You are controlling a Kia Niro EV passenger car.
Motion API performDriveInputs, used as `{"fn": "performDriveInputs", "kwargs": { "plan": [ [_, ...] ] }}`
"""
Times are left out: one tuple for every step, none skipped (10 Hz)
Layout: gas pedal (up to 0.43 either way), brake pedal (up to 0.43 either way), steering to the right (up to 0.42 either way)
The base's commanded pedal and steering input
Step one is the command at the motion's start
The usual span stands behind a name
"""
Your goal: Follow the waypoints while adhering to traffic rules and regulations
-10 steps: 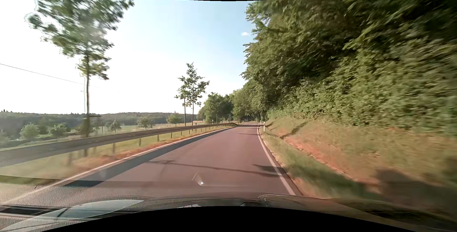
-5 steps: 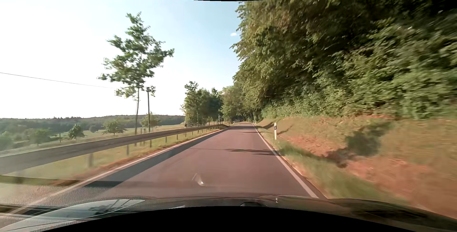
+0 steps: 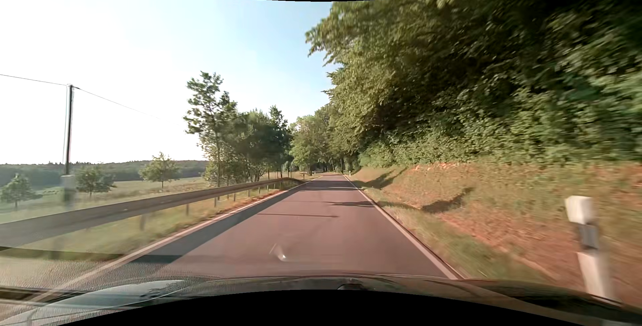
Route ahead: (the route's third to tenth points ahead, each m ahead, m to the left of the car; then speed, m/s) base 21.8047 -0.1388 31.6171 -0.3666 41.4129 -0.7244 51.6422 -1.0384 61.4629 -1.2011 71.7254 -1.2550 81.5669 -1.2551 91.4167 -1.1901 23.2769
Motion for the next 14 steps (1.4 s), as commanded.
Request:
{"fn": "performDriveInputs", "kwargs": {
  "plan": [
    [0.268,0.000,0.023],
    [0.268,0.000,0.017],
    [0.268,0.000,0.014],
    [0.268,0.000,0.010],
    [0.268,0.000,0.005],
    [0.268,0.000,-0.001],
    [0.268,0.000,-0.004],
    [0.268,0.000,-0.005],
    [0.268,0.000,-0.006],
    [0.268,0.000,-0.004],
    [0.268,0.000,-0.001],
    [0.260,0.000,0.000],
    [0.248,0.000,0.000],
    [0.228,0.000,-0.002]
  ]
}}
